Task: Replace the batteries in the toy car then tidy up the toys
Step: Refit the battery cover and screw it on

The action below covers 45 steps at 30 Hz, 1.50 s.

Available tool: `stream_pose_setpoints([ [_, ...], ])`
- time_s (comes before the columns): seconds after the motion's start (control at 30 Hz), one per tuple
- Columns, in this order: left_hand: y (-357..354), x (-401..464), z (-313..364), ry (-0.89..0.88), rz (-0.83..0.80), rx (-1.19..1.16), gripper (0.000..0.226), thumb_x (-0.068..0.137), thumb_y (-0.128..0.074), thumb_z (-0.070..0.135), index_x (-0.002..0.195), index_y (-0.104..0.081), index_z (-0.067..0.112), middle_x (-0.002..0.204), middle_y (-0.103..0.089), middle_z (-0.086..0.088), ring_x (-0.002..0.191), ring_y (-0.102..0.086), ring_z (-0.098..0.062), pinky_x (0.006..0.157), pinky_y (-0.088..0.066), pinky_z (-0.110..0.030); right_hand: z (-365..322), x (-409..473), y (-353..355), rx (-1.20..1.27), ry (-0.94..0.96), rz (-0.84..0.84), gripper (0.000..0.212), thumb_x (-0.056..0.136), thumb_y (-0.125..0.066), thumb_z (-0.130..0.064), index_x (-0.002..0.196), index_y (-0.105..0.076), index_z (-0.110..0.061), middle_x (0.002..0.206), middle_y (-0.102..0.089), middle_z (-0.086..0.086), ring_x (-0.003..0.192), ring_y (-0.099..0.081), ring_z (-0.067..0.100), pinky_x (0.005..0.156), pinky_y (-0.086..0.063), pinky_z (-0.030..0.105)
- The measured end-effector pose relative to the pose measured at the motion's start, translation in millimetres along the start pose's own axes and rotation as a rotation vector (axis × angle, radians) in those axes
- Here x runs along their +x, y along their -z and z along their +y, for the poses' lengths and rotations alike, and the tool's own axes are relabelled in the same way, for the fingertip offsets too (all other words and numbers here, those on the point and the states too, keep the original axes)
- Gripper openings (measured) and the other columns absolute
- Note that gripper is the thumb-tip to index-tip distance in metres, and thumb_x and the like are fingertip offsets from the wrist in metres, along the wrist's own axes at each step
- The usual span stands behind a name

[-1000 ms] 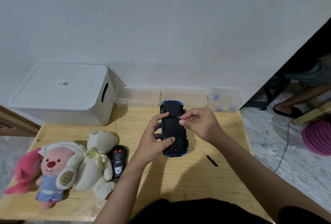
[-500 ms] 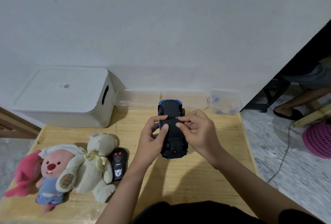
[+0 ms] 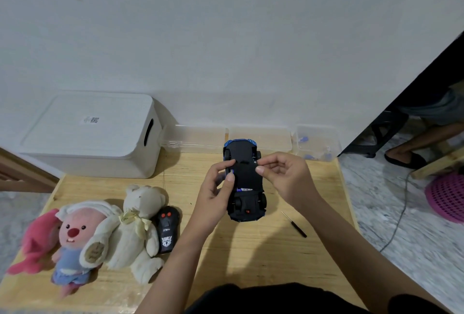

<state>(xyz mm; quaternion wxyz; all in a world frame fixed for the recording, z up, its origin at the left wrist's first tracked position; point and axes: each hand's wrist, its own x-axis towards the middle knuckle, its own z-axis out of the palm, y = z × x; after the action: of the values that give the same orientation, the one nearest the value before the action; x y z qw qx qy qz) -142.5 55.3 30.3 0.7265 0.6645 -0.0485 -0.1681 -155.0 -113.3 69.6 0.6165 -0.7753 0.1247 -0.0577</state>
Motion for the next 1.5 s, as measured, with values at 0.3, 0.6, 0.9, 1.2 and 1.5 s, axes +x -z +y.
stream_pose_setpoints([
  [0.3,3.5,0.7,-9.9,0.066,0.105,-0.055,0.045,0.08,-0.074,0.008,0.109,-0.044,0.026,0.115,-0.061,-0.013,0.089,-0.068,-0.023,0.068,-0.06,-0.042,-7.8,-1.3,30.5,0.127,-0.101,0.063,0.01,0.081,-0.067,0.002,0.083,-0.068,-0.008,0.077,-0.065,0.008,0.065,-0.062,0.007,0.062,-0.056,0.02],
  [0.6,7.1,4.6,-15.3,0.052,0.062,-0.029,0.05,0.077,-0.074,-0.001,0.098,-0.039,0.028,0.114,-0.059,-0.023,0.082,-0.069,-0.023,0.067,-0.058,-0.041,-3.8,-6.3,25.8,0.095,-0.124,0.045,0.015,0.079,-0.068,0.003,0.078,-0.068,-0.011,0.074,-0.066,0.005,0.062,-0.063,0.004,0.061,-0.056,0.021],
  [0.9,1.4,1.6,-11.2,0.083,0.158,-0.057,0.032,0.087,-0.066,0.012,0.097,-0.038,0.024,0.104,-0.065,-0.013,0.079,-0.068,-0.026,0.067,-0.059,-0.046,-4.7,-9.4,23.3,0.105,-0.107,0.027,0.011,0.079,-0.068,0.003,0.081,-0.069,-0.008,0.077,-0.068,0.008,0.064,-0.063,0.006,0.06,-0.056,0.019],
  [1.2,0.7,2.0,-14.8,0.086,0.317,0.039,0.034,0.081,-0.074,0.021,0.078,-0.044,0.036,0.106,-0.062,-0.025,0.078,-0.068,-0.041,0.057,-0.059,-0.047,-2.2,-15.5,19.9,0.103,-0.109,0.0,0.011,0.079,-0.068,0.003,0.081,-0.068,-0.007,0.075,-0.068,0.005,0.062,-0.063,0.003,0.059,-0.054,0.018],
  [1.5,1.6,2.1,-18.7,0.041,0.313,0.103,0.035,0.082,-0.073,0.019,0.085,-0.041,0.032,0.103,-0.062,-0.019,0.079,-0.068,-0.031,0.056,-0.057,-0.037,-3.5,-17.3,11.4,0.121,-0.078,-0.022,0.009,0.079,-0.067,0.007,0.082,-0.067,-0.002,0.074,-0.067,0.007,0.057,-0.06,0.0,0.056,-0.052,0.015],
])
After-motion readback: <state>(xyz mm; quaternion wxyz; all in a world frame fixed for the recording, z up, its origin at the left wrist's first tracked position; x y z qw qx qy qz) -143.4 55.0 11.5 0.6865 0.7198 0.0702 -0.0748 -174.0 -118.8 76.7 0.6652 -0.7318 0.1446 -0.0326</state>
